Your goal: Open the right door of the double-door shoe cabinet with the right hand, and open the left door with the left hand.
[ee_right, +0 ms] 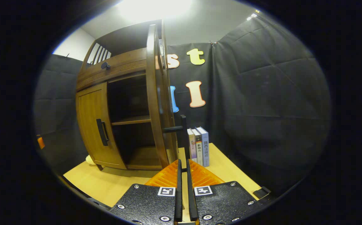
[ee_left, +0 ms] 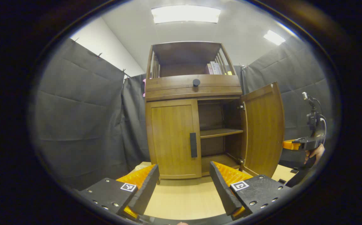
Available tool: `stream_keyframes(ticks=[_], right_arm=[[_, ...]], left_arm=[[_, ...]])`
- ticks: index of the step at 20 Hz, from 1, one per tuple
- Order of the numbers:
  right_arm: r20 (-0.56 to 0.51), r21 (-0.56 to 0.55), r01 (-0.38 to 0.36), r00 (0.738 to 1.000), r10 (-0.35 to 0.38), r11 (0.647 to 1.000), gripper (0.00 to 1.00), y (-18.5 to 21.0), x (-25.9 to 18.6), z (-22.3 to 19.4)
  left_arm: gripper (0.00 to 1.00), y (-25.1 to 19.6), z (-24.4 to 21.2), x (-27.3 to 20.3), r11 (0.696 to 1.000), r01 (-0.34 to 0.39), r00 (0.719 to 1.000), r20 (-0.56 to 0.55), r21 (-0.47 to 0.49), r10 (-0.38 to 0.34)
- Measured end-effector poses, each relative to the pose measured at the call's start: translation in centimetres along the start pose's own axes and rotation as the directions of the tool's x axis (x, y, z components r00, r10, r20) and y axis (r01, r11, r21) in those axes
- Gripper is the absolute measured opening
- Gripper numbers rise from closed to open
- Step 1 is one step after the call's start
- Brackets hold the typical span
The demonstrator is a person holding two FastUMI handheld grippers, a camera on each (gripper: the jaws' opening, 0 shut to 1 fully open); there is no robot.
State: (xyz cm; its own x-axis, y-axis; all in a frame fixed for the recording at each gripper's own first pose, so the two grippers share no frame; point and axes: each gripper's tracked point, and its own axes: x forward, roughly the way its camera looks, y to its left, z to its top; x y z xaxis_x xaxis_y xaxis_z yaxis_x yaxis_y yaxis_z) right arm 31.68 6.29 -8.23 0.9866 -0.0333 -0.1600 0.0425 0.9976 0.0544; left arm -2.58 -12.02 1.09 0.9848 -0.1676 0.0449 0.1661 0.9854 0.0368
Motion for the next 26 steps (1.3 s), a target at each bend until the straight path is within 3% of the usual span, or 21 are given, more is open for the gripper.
stream_keyframes(ticks=[2,3,4,6,7,14,24,26], right_arm=[[0.006,0.027,0.005,1.000,-0.006,1.000,0.08,0.0,-0.4,0.1],[0.006,0.043,-0.007,1.000,0.006,0.999,0.00,0.6,-0.4,0.0],[0.004,0.042,-0.004,1.000,0.004,0.999,0.10,0.7,-0.5,-0.1],[0.007,0.031,0.000,1.000,0.000,1.000,0.13,0.3,-1.0,0.2],[0.015,0.031,0.003,1.000,-0.003,1.000,0.10,0.1,-1.3,0.3],[0.085,0.003,0.030,0.996,-0.030,1.000,0.92,0.1,-2.3,1.8],[0.141,-0.011,0.154,0.978,-0.151,0.988,0.91,-1.0,-3.3,2.8],[0.132,-0.010,0.193,0.973,-0.190,0.981,0.96,-1.5,-3.5,2.4]], left_arm=[[0.93,-0.6,0.2,0.8,1.000,0.012,1.000,0.006,0.006,-0.012],[0.93,-0.6,0.3,1.2,1.000,0.015,1.000,0.009,0.010,-0.015],[0.93,-0.8,0.4,1.7,1.000,0.019,1.000,0.011,0.010,-0.019],[0.93,-1.2,0.6,3.0,0.999,0.031,0.999,0.015,0.006,-0.031],[0.93,-1.2,0.6,3.6,0.999,0.036,0.999,0.019,0.005,-0.036],[0.93,-1.8,0.7,9.5,0.997,0.078,0.996,0.033,0.003,-0.078],[0.93,-2.3,0.7,20.7,0.994,0.112,0.990,0.083,0.005,-0.112],[0.93,-2.1,1.0,23.0,0.994,0.107,0.990,0.091,0.008,-0.108]])
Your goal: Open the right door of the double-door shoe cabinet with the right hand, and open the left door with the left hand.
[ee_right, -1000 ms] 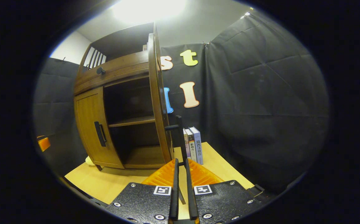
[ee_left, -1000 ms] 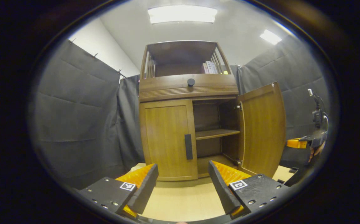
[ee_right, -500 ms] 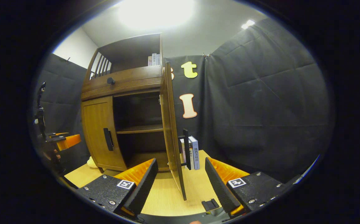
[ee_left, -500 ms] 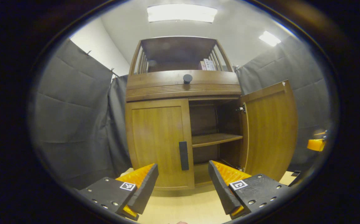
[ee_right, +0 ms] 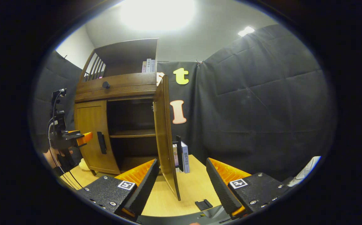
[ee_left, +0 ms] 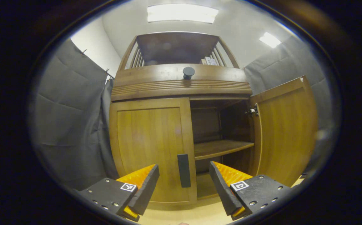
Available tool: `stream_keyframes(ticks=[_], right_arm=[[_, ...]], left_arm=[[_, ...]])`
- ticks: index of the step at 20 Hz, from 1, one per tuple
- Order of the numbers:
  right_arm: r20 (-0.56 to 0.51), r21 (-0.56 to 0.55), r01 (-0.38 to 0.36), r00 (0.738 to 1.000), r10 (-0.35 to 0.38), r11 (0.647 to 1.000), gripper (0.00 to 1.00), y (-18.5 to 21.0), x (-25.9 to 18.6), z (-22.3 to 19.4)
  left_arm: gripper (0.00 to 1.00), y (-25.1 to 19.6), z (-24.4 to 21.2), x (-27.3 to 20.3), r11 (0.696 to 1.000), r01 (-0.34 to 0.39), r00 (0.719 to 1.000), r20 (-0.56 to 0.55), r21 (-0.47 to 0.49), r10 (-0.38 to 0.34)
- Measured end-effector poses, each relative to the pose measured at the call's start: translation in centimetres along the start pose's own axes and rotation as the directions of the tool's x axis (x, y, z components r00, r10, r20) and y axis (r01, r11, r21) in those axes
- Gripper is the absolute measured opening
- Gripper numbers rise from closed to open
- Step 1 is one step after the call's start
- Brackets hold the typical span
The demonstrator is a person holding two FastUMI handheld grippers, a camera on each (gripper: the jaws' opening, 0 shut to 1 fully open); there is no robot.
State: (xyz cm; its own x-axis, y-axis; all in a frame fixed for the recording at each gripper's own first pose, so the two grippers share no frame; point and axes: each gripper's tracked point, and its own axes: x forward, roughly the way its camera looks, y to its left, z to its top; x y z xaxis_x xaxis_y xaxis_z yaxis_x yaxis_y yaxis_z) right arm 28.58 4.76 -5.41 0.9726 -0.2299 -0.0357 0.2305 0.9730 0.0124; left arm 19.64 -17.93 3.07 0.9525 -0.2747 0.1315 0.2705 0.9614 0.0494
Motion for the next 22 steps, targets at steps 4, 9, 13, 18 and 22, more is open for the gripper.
stream_keyframes(ticks=[4,9,13,18,22], right_arm=[[-0.041,0.035,0.042,0.998,-0.041,0.998,0.94,-0.3,-0.7,-0.9],[-0.079,0.024,0.057,0.995,-0.055,0.998,0.94,-0.1,-0.5,-1.7],[-0.085,0.016,0.048,0.995,-0.046,0.999,0.91,0.3,-0.2,-1.7],[-0.093,0.016,0.025,0.995,-0.023,1.000,0.94,1.0,0.2,-1.8],[-0.081,0.016,-0.009,0.997,0.010,1.000,0.94,1.9,0.3,-1.3]], left_arm=[[0.99,0.4,-2.0,3.9,1.000,-0.010,1.000,-0.008,-0.012,0.009],[0.99,0.5,-6.8,8.1,0.998,-0.028,0.995,-0.099,-0.049,0.023],[0.87,-0.1,-8.5,9.5,0.998,-0.032,0.990,-0.139,-0.058,0.023],[0.70,0.3,-9.0,10.9,0.998,-0.038,0.988,-0.154,-0.046,0.030],[0.35,-0.4,-9.1,10.6,0.994,-0.034,0.983,-0.182,-0.105,0.014]])
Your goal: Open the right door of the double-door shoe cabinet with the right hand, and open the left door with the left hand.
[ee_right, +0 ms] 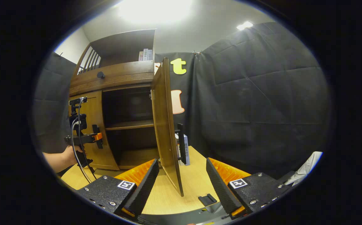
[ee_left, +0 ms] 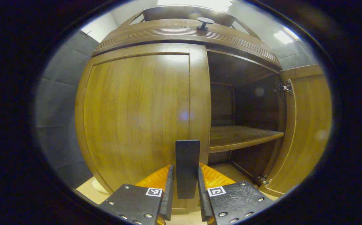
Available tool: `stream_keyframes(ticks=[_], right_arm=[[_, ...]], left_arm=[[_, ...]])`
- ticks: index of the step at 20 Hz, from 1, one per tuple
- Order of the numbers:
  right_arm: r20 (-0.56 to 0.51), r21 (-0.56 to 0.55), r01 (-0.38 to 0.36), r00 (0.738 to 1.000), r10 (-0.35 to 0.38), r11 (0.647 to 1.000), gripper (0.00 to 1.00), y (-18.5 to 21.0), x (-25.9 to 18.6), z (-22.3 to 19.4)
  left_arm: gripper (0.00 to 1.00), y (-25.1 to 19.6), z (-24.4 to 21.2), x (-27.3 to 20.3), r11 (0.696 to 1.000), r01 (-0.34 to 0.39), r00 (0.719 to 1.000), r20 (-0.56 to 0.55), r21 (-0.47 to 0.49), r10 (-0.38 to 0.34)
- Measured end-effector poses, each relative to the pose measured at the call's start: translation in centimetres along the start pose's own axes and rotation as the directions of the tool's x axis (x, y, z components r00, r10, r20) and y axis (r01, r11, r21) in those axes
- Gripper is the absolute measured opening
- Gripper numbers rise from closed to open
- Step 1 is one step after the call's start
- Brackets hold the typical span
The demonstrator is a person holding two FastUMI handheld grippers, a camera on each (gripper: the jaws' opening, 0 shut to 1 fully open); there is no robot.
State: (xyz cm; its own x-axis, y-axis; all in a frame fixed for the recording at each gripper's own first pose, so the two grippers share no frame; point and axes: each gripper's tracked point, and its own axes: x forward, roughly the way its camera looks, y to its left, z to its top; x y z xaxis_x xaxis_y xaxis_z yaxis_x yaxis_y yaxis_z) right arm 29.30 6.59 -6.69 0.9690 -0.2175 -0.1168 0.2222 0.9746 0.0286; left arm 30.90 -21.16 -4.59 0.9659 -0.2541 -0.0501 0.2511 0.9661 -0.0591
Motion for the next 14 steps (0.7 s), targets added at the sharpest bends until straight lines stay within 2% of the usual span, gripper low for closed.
stream_keyframes(ticks=[1,4,7,9,10,11,12,13,14], right_arm=[[0.003,-0.004,-0.010,1.000,0.010,1.000,0.92,0.2,0.0,0.1],[0.015,-0.014,-0.031,0.999,0.031,0.999,0.94,0.7,-0.3,0.3],[0.022,-0.008,-0.050,0.998,0.051,0.999,0.93,1.1,-0.6,0.3],[0.021,-0.003,-0.061,0.998,0.062,0.998,0.94,1.4,-0.8,0.2],[0.022,0.003,-0.070,0.997,0.070,0.998,0.94,1.7,-0.9,0.3],[0.025,0.008,-0.079,0.997,0.079,0.997,0.94,1.9,-1.0,0.3],[0.023,0.009,-0.089,0.996,0.088,0.996,0.94,2.1,-1.1,0.3],[0.020,0.008,-0.099,0.995,0.099,0.995,0.94,2.2,-1.1,0.0],[0.020,0.006,-0.110,0.994,0.110,0.994,0.94,2.5,-1.2,0.0]], left_arm=[[0.27,-0.1,-0.1,0.2,1.000,-0.017,1.000,-0.003,0.001,0.017],[0.15,0.1,0.0,-1.3,1.000,-0.029,1.000,-0.004,-0.001,0.029],[0.21,0.3,-0.3,-3.7,1.000,-0.001,1.000,-0.007,-0.009,0.001],[0.21,0.8,-0.1,-5.3,1.000,0.004,1.000,-0.004,-0.008,-0.004],[0.15,1.0,0.0,-6.1,1.000,0.003,1.000,-0.003,-0.011,-0.003],[0.15,1.2,0.1,-6.7,1.000,0.003,1.000,-0.002,-0.014,-0.004],[0.21,1.4,0.0,-7.5,1.000,0.004,1.000,-0.003,-0.016,-0.004],[0.15,1.7,-0.1,-7.9,1.000,0.005,1.000,-0.006,-0.018,-0.005],[0.15,1.9,-0.1,-8.4,1.000,0.006,1.000,-0.010,-0.021,-0.006]])
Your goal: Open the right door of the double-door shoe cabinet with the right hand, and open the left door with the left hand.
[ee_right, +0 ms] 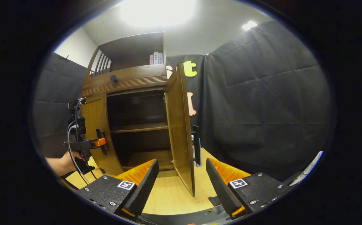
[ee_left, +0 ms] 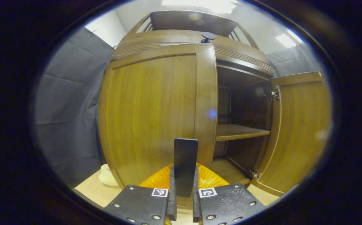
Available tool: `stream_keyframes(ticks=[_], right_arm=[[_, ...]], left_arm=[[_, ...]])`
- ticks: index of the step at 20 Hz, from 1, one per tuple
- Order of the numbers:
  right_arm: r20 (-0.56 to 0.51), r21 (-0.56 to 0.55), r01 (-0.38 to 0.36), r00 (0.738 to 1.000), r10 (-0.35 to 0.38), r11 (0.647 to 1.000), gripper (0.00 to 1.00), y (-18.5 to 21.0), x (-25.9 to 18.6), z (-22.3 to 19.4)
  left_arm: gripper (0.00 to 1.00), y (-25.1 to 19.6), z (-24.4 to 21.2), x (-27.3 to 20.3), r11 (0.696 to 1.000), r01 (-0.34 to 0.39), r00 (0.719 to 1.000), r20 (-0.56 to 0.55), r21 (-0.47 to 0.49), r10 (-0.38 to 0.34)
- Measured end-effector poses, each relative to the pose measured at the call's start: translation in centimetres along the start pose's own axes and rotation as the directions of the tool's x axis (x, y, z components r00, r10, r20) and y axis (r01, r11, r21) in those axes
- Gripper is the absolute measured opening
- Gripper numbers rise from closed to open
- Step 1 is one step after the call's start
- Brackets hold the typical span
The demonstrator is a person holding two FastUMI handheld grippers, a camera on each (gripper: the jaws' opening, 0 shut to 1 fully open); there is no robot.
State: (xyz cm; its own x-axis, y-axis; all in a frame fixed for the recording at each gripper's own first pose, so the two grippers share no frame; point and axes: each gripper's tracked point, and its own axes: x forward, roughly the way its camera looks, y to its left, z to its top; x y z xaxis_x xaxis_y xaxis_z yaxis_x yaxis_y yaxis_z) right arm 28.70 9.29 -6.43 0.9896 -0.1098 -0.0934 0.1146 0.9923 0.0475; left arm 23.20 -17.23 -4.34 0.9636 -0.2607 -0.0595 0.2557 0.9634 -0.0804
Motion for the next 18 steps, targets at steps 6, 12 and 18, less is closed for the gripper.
stream_keyframes(ticks=[6,12,18], right_arm=[[0.002,0.000,-0.057,0.998,0.057,0.998,0.94,1.6,-0.4,0.0],[-0.005,0.012,-0.110,0.994,0.110,0.994,0.92,3.0,-0.7,-0.3],[-0.020,0.014,-0.172,0.985,0.172,0.985,0.94,4.4,-0.3,-0.8]], left_arm=[[0.15,1.6,-0.2,-4.3,1.000,-0.003,1.000,-0.006,-0.009,0.003],[0.14,4.1,0.2,-8.2,0.999,-0.034,0.999,-0.006,-0.017,0.034],[0.26,6.8,0.0,-11.1,0.996,-0.082,0.997,-0.011,-0.036,0.082]])
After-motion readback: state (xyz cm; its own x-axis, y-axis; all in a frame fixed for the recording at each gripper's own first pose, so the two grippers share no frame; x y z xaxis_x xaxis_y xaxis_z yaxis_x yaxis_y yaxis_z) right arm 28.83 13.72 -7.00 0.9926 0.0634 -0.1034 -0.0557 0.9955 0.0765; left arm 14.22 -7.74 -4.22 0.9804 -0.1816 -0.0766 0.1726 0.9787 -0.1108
